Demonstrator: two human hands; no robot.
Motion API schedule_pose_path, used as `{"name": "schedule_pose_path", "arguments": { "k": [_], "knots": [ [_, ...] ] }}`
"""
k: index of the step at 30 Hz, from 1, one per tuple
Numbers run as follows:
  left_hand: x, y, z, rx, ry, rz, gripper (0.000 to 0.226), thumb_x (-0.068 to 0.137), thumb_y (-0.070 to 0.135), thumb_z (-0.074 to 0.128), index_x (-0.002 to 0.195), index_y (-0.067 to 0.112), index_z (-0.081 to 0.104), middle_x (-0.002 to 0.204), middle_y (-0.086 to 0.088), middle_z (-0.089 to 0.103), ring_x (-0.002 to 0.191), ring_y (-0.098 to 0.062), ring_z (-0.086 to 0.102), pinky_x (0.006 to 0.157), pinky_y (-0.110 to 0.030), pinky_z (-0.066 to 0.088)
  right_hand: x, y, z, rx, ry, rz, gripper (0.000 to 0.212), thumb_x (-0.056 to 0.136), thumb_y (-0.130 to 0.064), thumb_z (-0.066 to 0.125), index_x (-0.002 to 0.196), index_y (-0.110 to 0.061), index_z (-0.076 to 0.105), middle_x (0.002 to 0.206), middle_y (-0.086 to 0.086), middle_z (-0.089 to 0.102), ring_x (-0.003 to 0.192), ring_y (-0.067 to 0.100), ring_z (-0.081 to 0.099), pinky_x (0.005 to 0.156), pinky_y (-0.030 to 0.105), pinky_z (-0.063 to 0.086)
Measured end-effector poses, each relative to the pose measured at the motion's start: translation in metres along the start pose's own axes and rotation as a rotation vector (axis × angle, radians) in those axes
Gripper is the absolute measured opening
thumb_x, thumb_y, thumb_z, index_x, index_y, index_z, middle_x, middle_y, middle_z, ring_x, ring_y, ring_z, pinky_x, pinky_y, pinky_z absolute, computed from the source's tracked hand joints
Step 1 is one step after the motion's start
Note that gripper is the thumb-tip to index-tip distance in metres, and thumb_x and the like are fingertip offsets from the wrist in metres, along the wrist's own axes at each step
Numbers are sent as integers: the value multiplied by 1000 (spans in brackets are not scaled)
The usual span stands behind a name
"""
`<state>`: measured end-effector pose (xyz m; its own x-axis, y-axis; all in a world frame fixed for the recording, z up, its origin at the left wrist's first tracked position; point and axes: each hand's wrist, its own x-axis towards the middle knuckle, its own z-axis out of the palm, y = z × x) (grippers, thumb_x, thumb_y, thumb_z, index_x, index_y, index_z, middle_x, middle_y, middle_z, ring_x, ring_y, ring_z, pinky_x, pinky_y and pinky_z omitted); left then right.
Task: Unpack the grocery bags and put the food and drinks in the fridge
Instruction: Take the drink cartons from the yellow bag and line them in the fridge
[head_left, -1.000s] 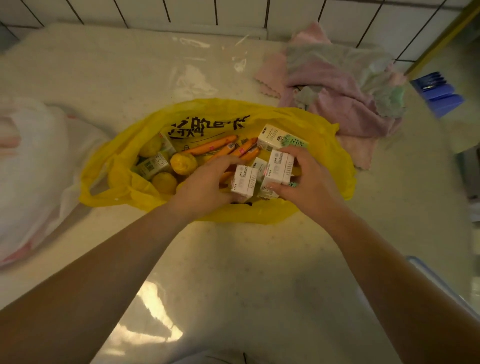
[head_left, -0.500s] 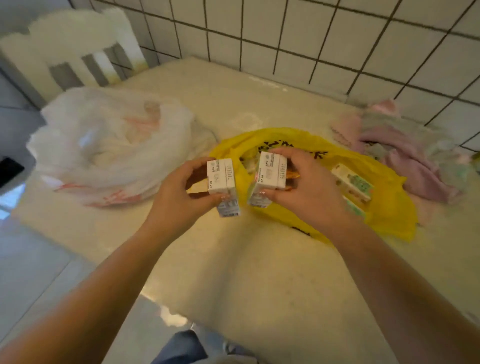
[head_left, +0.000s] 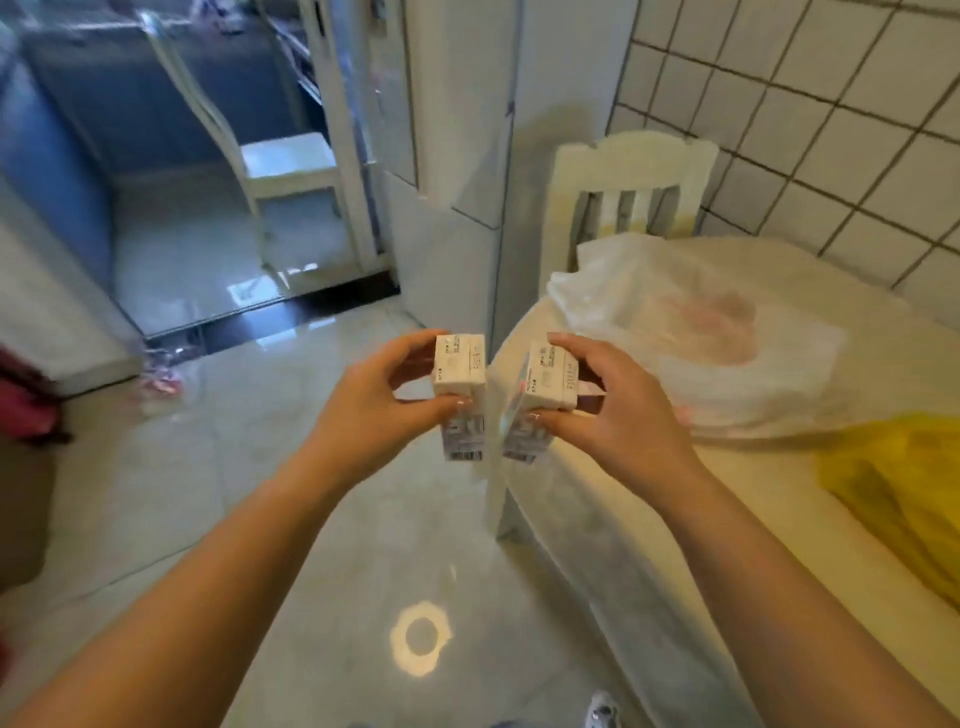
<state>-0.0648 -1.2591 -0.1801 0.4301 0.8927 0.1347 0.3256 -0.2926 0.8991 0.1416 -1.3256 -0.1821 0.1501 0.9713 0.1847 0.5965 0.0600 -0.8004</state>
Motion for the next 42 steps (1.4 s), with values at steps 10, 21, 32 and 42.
{"name": "schedule_pose_path", "arguments": {
  "k": [10, 21, 32, 42],
  "knots": [
    [57, -62, -169, 14, 255, -30, 58, 77, 18, 72, 130, 26, 50, 115, 19, 55, 99, 12, 51, 79, -10, 46, 128, -87, 126, 153, -139, -129, 60, 77, -13, 73, 122, -39, 42, 113, -19, 51, 112, 2, 49, 89, 23, 51],
    [267, -127, -284, -17, 254, -10, 53, 78, 17, 72, 120, 38, 48, 103, 30, 55, 93, 19, 52, 74, -7, 49, 380, -106, 204, 255, -90, -182, 61, 80, -6, 69, 127, -35, 42, 114, -19, 53, 113, 2, 47, 84, 7, 44],
    [491, -174, -393, -22, 299, 55, 56, 76, 18, 74, 127, 27, 52, 114, 18, 58, 106, 3, 55, 85, -16, 48, 617, -126, 255, 270, 98, -145, 57, 81, -8, 67, 131, -26, 46, 117, -16, 52, 117, 5, 48, 87, 20, 49],
    [731, -212, -456, -108, 19, 240, 50, 76, 11, 74, 104, 46, 51, 97, 32, 57, 87, 24, 54, 70, -1, 45, 809, -121, 266, 219, 386, -65, 59, 79, -8, 69, 130, -29, 46, 112, -26, 52, 111, -1, 52, 85, 19, 52]
  ]
}}
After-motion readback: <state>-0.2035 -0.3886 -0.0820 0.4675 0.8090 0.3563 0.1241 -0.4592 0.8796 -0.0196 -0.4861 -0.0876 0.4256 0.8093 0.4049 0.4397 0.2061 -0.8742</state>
